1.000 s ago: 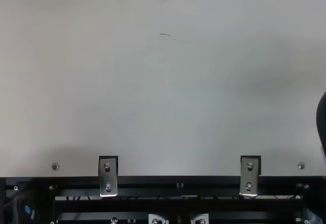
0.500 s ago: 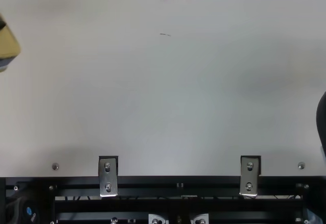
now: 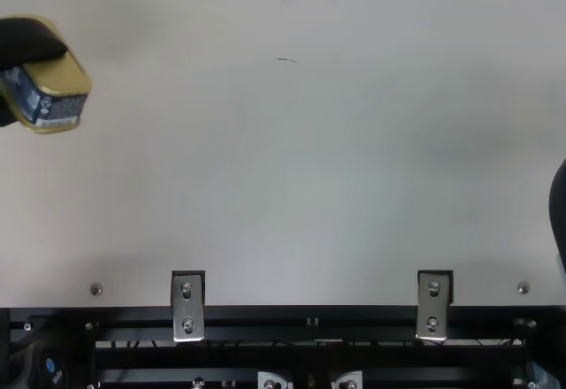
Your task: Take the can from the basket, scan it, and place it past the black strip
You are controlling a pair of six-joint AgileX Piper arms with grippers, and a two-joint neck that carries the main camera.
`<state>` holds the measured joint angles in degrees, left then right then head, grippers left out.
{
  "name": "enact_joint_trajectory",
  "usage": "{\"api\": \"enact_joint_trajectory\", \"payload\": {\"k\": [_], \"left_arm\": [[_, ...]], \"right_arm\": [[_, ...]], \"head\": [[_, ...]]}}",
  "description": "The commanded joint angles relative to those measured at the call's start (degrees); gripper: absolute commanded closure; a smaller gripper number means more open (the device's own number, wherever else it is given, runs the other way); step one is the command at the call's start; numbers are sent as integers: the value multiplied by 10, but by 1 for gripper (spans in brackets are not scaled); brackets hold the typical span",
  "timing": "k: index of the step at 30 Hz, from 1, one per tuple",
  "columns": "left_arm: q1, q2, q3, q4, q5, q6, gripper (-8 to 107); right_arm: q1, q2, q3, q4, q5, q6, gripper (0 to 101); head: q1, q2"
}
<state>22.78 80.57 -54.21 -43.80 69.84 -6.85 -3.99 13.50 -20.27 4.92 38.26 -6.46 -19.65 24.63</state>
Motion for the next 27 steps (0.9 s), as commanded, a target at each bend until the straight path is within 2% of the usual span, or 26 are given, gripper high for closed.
{"api": "enact_joint_trajectory", "payload": {"k": [1,7,8,11,27], "left_arm": [[-1,4,14,-29,1,2,89],[-24,-1,38,-108,1,-24,89],[-19,2,38,-83,2,-11,89],[-24,-1,38,-109,2,-23,89],[-24,-1,38,-107,-1,-24,89]], "right_arm": [[0,0,0,0,0,0,0],[0,0,0,0,0,0,0],[0,0,0,0,0,0,0],[0,0,0,0,0,0,0],[0,0,0,0,0,0,0]], "head": [[-29,11],[-29,11],[-29,11],[-29,11],[-25,2]]}}
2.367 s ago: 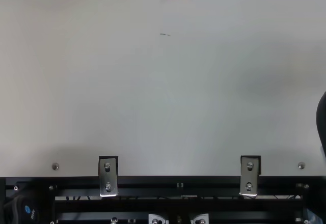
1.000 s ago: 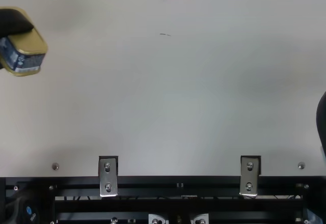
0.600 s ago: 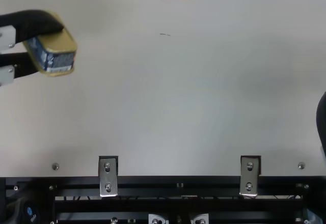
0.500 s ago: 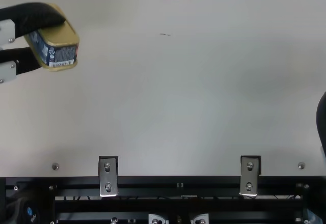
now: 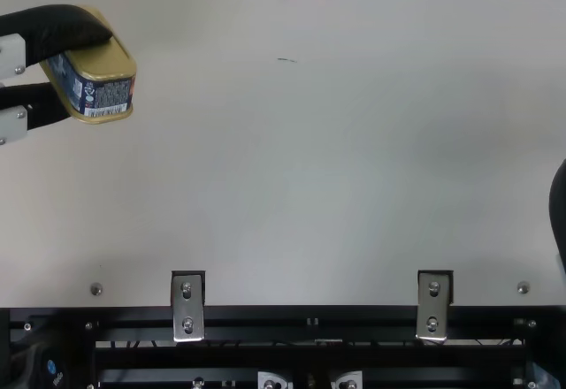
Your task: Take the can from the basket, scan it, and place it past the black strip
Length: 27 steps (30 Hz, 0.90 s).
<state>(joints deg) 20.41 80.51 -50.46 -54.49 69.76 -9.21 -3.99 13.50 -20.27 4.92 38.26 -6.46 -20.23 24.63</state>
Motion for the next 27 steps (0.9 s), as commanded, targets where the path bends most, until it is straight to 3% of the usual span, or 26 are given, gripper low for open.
{"api": "enact_joint_trajectory", "payload": {"k": [1,12,27], "left_arm": [[0,0,0,0,0,0,89],[-54,-10,-24,73,-44,-12,89],[-265,-39,-100,235,-198,-77,89]], "right_arm": [[0,0,0,0,0,0,0],[0,0,0,0,0,0,0],[0,0,0,0,0,0,0]], "head": [[-18,-5],[-20,-121],[-25,-195]]}}
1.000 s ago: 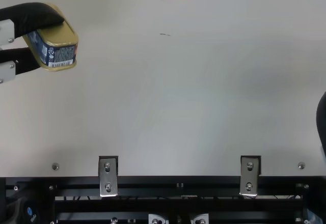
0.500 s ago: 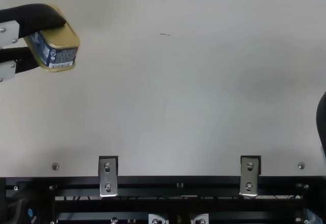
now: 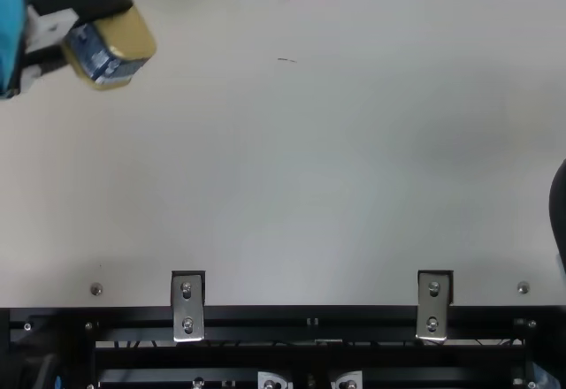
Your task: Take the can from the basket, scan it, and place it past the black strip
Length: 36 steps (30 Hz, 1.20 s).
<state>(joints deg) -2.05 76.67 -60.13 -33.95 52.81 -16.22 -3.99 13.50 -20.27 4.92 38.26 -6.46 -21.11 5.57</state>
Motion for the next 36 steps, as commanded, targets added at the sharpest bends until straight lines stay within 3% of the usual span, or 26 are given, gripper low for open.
{"api": "enact_joint_trajectory", "payload": {"k": [1,10,20,28,36], "left_arm": [[-56,-1,-8,42,-40,-12,89],[-189,17,-38,173,-121,-80,89],[-293,58,-67,262,-151,-133,89],[-345,103,-95,297,-168,-146,89],[-362,148,-102,326,-238,-161,89]], "right_arm": [[0,0,0,0,0,0,0],[0,0,0,0,0,0,0],[0,0,0,0,0,0,0],[0,0,0,0,0,0,0],[0,0,0,0,0,0,0]], "head": [[-16,-4],[-16,-4],[-16,-4],[-16,-4],[-16,-4]]}}
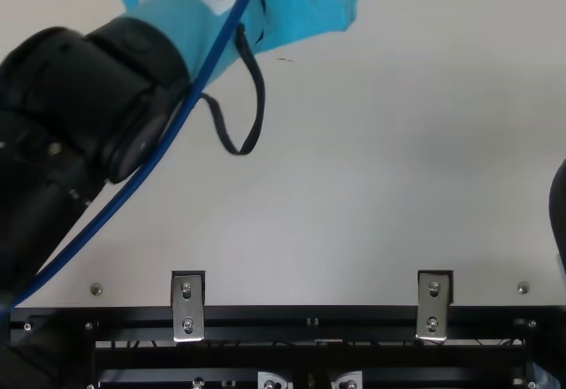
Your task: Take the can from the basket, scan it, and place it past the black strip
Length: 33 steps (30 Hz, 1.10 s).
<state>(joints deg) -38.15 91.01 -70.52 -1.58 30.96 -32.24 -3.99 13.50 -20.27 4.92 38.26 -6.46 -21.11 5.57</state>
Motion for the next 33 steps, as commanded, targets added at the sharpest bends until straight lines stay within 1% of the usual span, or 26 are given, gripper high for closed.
{"api": "enact_joint_trajectory", "payload": {"k": [1,10,14,17,20,21,23,29,30,33], "left_arm": [[-2,9,4,8,-32,-6,89],[-8,42,41,25,-166,-31,89],[-4,56,56,59,-222,-52,89],[4,65,63,97,-254,-68,89],[9,73,65,121,-267,-76,89],[8,70,64,106,-258,-74,89],[8,73,64,120,-265,-77,89],[8,73,64,121,-265,-77,89],[9,73,63,105,-265,-59,89],[15,75,63,103,-270,-49,89]], "right_arm": [[0,0,0,0,0,0,0],[0,0,0,0,0,0,0],[0,0,0,0,0,0,0],[0,0,0,0,0,0,0],[0,0,0,0,0,0,0],[0,0,0,0,0,0,0],[0,0,0,0,0,0,0],[0,0,0,0,0,0,0],[0,0,0,0,0,0,0],[0,0,0,0,0,0,0]], "head": [[-16,-4],[-16,-4],[-16,-4],[-16,-4],[-16,-4],[-16,-4],[-16,-4],[-16,-4],[-16,-4],[-16,-4]]}}
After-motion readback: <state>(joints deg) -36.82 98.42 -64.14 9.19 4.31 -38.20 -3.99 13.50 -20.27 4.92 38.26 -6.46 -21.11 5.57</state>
